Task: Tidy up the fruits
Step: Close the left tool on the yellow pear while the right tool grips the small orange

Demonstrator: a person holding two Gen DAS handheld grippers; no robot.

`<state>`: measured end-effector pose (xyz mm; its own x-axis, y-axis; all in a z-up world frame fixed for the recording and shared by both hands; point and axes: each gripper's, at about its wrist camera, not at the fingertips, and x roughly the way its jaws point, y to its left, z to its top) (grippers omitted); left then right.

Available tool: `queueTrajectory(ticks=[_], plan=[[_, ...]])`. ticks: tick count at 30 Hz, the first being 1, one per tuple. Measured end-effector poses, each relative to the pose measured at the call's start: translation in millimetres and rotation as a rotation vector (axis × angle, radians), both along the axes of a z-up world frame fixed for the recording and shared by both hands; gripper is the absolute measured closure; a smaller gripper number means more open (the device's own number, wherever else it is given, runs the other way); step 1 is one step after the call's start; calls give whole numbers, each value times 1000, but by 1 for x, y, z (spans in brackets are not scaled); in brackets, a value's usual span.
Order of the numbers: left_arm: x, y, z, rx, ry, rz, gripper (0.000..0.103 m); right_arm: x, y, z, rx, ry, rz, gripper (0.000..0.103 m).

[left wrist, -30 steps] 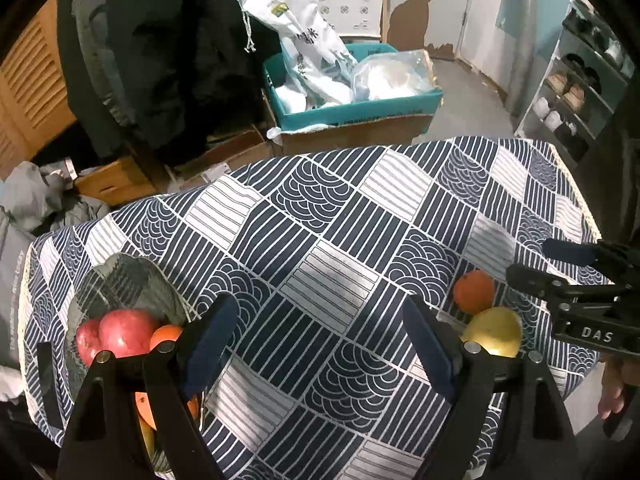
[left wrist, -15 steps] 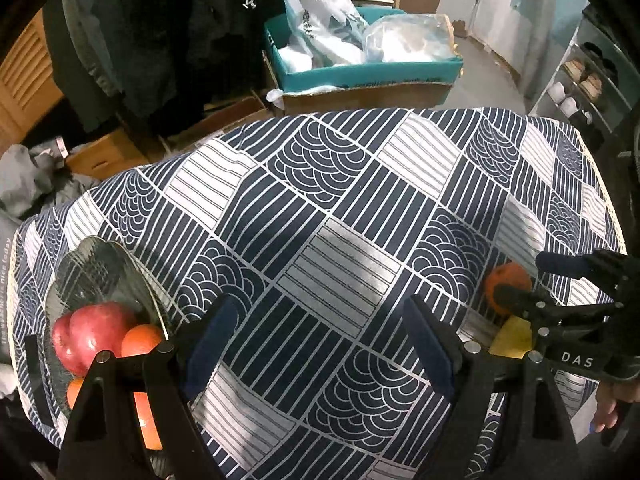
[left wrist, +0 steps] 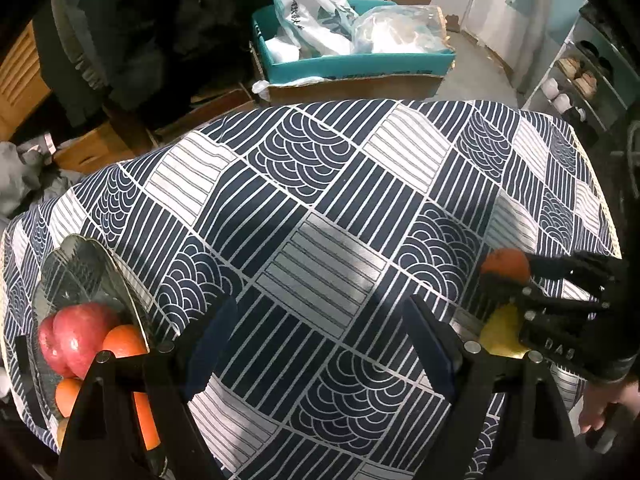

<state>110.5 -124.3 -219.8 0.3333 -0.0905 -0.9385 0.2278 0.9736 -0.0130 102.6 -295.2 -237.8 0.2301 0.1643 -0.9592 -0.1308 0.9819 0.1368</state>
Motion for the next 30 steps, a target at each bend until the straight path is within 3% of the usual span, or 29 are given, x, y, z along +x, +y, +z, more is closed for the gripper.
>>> queueTrajectory(ticks=[7, 16, 30], plan=[[-3, -11, 4, -8, -1, -22, 17, -4, -20, 27, 11, -110, -70, 58], [-8, -25, 8, -3, -4, -43, 17, -17, -32, 27, 26, -102, -82, 59], [-22, -66, 10, -153, 54, -78, 16, -42, -71, 52, 17, -171, -172, 59]])
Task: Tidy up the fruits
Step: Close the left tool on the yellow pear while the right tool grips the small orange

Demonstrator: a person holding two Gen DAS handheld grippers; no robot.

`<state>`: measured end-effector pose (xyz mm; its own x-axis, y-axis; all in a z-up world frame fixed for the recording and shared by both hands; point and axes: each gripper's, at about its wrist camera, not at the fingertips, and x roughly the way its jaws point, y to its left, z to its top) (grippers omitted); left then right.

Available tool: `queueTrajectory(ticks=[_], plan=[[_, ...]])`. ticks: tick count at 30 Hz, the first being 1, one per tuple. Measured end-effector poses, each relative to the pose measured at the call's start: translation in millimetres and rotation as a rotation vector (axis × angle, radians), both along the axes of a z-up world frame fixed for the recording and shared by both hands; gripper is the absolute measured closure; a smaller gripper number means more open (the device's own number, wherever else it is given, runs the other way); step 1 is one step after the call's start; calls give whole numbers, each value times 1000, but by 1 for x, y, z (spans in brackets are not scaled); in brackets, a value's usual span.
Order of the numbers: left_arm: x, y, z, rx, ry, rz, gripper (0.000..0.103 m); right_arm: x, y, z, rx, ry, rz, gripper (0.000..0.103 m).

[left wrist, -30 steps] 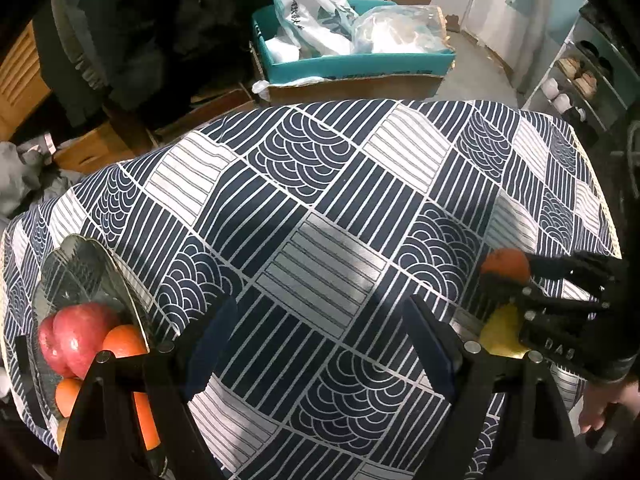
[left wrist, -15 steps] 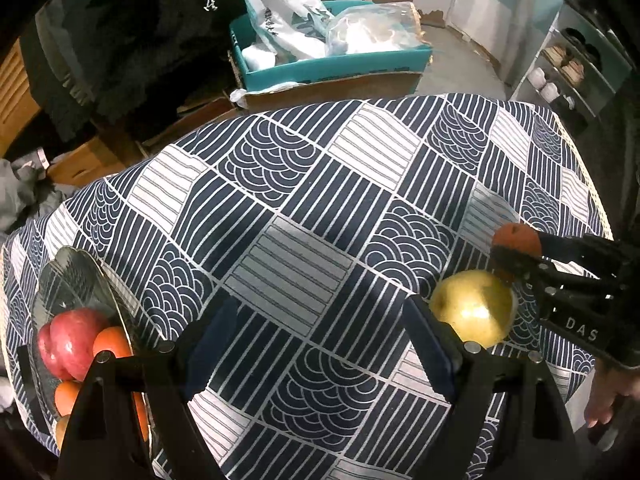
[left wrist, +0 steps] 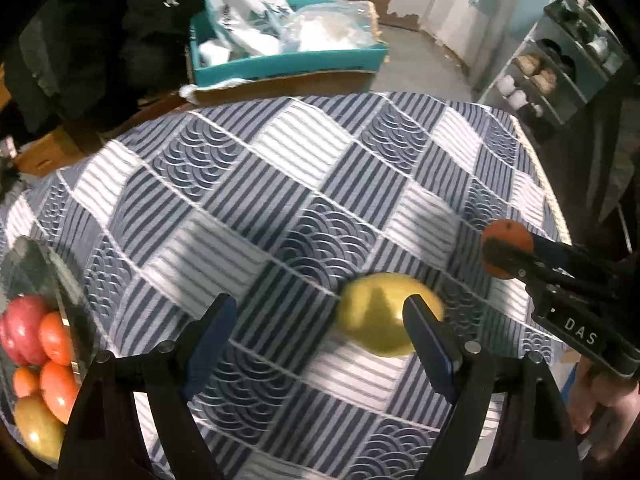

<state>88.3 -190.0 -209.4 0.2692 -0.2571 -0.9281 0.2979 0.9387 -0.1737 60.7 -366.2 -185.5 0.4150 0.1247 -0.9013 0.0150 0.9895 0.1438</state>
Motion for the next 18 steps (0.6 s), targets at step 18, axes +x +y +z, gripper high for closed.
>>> queueTrajectory(ticks=[18], plan=[[-9, -56, -41, 44, 97, -55, 16, -23, -44, 1, -37, -3, -77, 59]])
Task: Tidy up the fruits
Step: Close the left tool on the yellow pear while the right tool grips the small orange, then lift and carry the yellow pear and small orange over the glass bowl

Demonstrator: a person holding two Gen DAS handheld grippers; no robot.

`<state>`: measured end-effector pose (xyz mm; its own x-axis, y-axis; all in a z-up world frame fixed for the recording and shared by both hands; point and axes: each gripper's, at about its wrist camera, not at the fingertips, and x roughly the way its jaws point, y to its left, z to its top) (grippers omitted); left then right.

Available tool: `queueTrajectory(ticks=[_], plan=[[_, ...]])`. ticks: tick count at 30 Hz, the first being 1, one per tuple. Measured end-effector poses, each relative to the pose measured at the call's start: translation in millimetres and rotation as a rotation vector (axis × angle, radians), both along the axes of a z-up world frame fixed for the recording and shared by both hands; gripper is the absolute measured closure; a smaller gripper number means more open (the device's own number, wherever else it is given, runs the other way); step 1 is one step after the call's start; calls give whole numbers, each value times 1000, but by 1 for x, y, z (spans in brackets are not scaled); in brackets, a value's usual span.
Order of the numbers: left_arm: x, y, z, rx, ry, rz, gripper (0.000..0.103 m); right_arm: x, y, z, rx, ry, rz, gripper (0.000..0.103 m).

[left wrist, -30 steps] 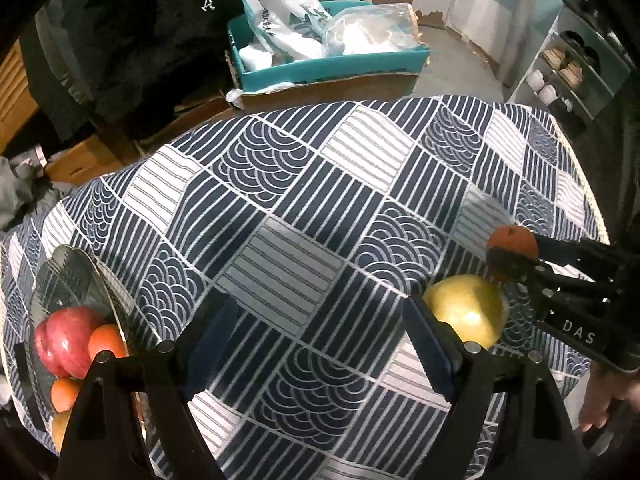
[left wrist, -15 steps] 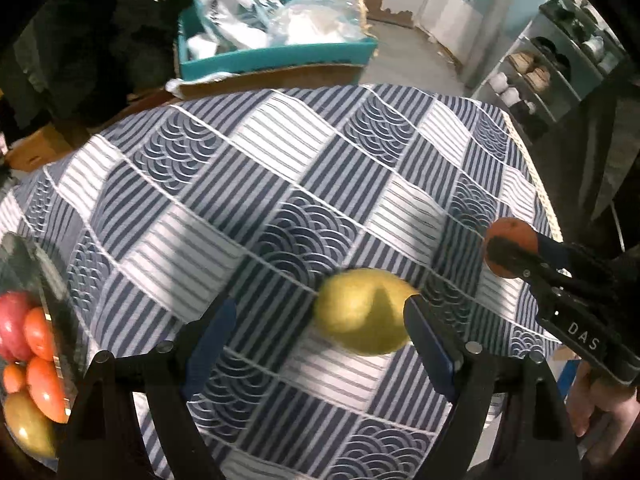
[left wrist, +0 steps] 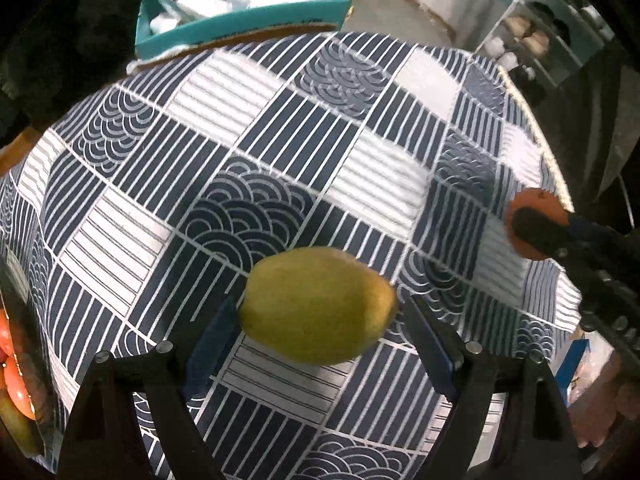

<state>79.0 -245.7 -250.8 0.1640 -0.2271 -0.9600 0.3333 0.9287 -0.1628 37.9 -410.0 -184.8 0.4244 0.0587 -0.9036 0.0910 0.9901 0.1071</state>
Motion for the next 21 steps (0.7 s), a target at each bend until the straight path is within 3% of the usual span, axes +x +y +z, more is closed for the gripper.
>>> queueTrajectory(ticks=[10, 13, 21], plan=[[6, -2, -17, -64, 63, 16, 15, 8, 3, -10, 11, 20, 15, 59], [5, -3, -20, -93, 79, -4, 23, 10, 4, -15, 13, 31, 18, 59], [1, -12, -14, -44, 33, -53, 24, 10, 4, -14, 12, 28, 22, 59]])
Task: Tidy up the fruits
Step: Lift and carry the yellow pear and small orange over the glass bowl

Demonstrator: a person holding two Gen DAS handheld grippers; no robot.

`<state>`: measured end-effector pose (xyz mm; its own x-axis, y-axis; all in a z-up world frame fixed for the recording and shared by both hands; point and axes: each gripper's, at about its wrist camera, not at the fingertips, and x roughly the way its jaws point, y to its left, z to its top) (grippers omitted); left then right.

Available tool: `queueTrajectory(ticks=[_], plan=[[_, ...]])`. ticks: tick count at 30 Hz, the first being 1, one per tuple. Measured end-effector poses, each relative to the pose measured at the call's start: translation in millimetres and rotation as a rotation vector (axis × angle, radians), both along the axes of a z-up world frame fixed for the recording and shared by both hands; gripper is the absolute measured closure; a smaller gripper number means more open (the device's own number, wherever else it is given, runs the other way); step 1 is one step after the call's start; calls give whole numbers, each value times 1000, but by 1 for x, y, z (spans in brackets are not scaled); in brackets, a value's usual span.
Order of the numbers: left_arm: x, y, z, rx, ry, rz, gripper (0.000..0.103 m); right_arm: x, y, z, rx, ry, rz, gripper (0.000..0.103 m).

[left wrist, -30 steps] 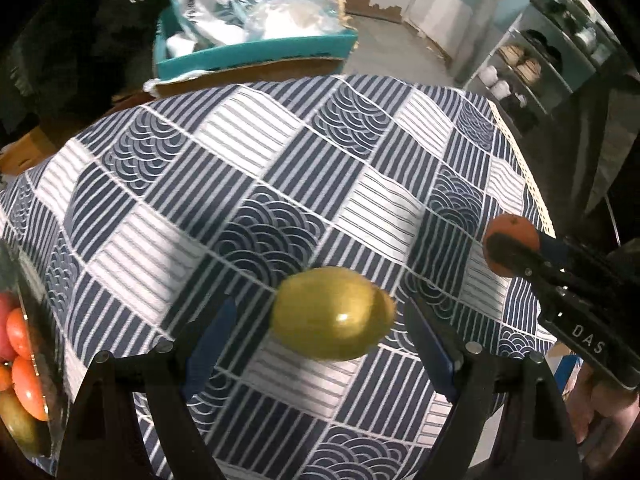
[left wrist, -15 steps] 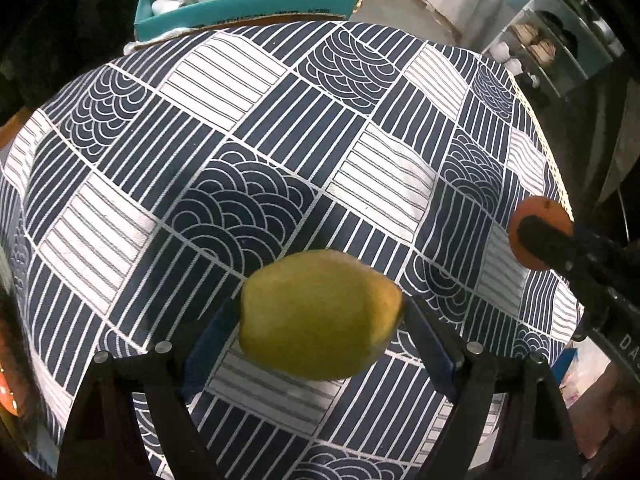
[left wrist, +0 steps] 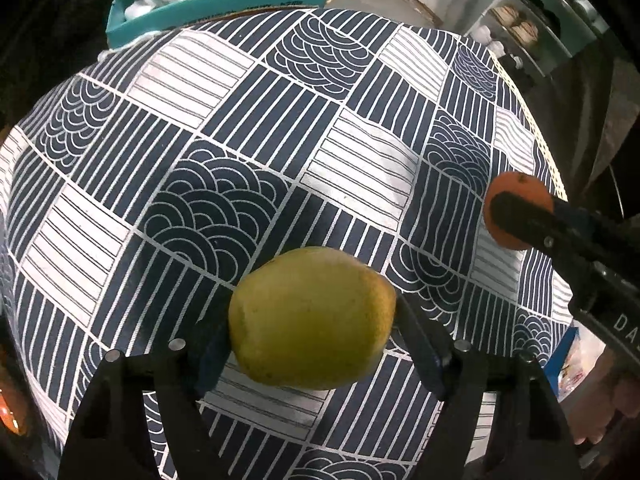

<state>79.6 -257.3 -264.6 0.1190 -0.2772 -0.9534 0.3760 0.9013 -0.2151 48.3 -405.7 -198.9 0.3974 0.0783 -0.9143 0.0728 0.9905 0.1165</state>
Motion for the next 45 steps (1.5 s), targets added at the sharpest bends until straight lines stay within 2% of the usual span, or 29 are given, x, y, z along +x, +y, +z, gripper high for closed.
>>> queueTrajectory(ticks=[9, 19, 26, 39, 45], plan=[[-3, 6, 29, 4, -113, -7, 27, -1, 6, 15, -12, -58, 11, 59], [-8, 24, 57, -10, -175, 22, 28, -5, 17, 41, -41, -136, 35, 59], [-13, 43, 85, -35, -235, 60, 28, -8, 28, 65, -63, -191, 52, 59], [-33, 80, 148, -66, -399, 86, 28, -17, 60, 113, -59, -305, 115, 59], [-39, 104, 166, -89, -438, 114, 28, -19, 77, 129, -57, -341, 150, 59]])
